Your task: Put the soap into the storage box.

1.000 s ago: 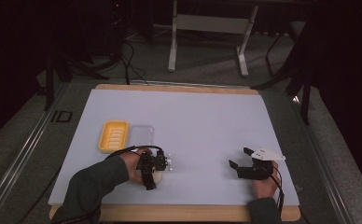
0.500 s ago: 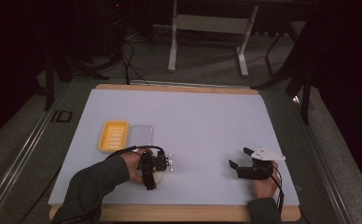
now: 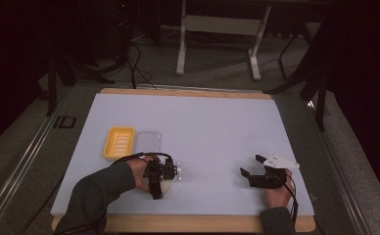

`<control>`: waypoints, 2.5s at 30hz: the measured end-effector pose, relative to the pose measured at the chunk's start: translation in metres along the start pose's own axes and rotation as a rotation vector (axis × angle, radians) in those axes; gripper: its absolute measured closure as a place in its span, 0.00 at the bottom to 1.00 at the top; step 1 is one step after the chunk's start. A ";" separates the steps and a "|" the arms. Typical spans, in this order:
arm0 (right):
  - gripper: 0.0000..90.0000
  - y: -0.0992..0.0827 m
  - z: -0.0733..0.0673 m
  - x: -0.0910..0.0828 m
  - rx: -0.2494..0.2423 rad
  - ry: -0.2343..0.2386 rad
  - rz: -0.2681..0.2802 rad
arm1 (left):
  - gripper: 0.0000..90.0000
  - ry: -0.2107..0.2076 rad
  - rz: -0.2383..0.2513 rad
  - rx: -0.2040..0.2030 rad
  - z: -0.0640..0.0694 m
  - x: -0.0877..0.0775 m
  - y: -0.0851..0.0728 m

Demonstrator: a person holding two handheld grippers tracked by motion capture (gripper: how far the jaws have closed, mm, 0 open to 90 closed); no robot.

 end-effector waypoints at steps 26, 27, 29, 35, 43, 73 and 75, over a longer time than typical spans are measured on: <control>0.17 0.000 0.000 0.000 -0.001 0.000 0.000 | 0.27 0.009 0.009 -0.013 -0.006 -0.016 -0.005; 0.17 0.000 0.000 0.000 -0.002 0.001 0.000 | 0.27 0.010 0.009 -0.013 -0.006 -0.016 -0.005; 0.17 0.000 0.000 0.000 -0.002 0.001 -0.001 | 0.27 0.013 0.007 -0.009 -0.007 -0.017 -0.006; 0.17 0.000 0.000 0.000 -0.002 0.001 -0.001 | 0.27 0.013 0.007 -0.012 -0.009 -0.021 -0.008; 0.17 0.000 0.000 0.000 -0.002 0.001 -0.001 | 0.27 0.006 0.020 -0.028 -0.013 -0.023 -0.012; 0.17 0.000 0.000 0.000 -0.004 0.002 -0.002 | 0.27 -0.005 0.053 -0.130 -0.039 -0.037 -0.036; 0.17 0.000 0.000 0.000 -0.004 0.002 -0.003 | 0.27 -0.006 0.053 -0.138 -0.040 -0.037 -0.037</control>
Point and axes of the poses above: each handheld gripper's, and its own axes: x roughly forward along the jaws, y roughly out of its top, z roughly to its right, the point moved 3 cm from there along x, roughly forward along the jaws, and after that the axes turned 1 degree about y, right-handed, at the moved point
